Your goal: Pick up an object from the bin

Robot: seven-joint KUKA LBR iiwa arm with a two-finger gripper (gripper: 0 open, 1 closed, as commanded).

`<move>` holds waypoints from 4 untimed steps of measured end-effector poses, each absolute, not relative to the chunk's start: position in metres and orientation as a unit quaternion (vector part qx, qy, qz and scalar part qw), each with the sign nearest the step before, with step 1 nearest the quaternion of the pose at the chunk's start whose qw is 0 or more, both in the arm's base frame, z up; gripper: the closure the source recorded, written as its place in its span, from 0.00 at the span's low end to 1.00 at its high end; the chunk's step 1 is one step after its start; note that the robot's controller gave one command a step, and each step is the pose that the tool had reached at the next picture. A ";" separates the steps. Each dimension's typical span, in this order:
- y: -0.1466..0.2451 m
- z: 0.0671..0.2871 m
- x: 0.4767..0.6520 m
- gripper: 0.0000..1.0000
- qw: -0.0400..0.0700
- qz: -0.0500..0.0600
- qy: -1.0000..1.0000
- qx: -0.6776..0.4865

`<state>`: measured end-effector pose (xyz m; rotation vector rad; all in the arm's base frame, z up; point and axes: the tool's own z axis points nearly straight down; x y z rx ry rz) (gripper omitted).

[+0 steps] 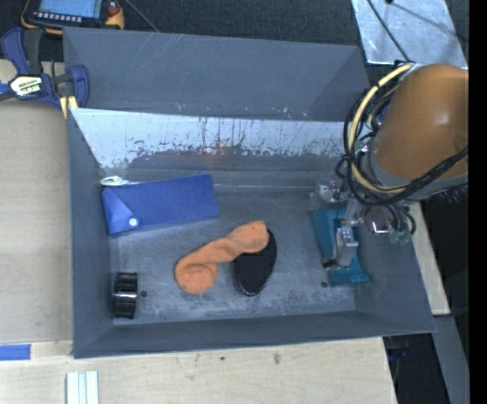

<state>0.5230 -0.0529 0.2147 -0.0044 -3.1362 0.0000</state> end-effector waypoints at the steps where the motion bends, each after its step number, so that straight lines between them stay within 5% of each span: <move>1: -0.053 0.219 0.524 0.00 -0.002 0.000 -1.000 -0.001; 3: -0.021 0.170 0.550 0.00 -0.004 0.000 -0.999 -0.032; 4: -0.008 0.119 0.534 0.00 -0.002 0.001 -0.999 0.038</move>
Offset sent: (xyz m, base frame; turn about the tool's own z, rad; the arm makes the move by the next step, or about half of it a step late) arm 0.0424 0.0559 -0.0819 0.1059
